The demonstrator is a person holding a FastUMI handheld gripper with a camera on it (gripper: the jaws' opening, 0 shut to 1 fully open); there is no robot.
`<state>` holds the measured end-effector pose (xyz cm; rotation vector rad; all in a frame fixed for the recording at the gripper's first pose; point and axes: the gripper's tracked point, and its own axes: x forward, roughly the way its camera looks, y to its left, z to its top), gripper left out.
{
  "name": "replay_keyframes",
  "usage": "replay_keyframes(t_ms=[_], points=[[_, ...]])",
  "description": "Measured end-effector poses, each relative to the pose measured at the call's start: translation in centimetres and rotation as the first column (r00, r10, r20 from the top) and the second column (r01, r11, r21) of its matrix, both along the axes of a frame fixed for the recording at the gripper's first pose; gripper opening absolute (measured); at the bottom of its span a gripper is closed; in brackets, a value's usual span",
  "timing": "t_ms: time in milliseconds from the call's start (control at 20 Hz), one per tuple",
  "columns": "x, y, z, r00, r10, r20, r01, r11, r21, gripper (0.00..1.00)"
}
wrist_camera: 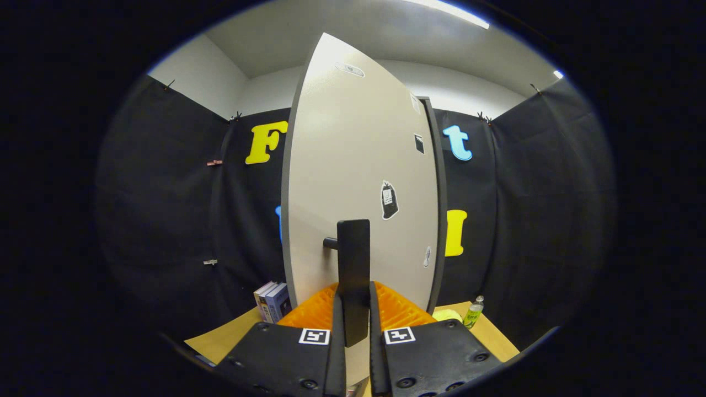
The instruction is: Open the shoe cabinet door, grab the shoes and put them into the shoe cabinet, then close the shoe cabinet door.
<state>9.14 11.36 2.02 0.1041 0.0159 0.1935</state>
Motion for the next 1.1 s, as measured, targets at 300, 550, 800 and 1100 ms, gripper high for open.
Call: replay_keyframes(t_ms=[300,550,800,1100], points=[[-1.1,-3.2,-0.1,0.997,-0.058,-0.043,0.058,0.998,-0.005,0.20],[-1.0,-5.0,-0.5,0.990,-0.124,-0.070,0.124,0.992,-0.013,0.20],[-1.3,-6.5,-0.6,0.987,-0.138,-0.080,0.138,0.990,-0.003,0.18],[-1.5,-7.9,-0.5,0.987,-0.137,-0.085,0.138,0.990,0.007,0.15]])
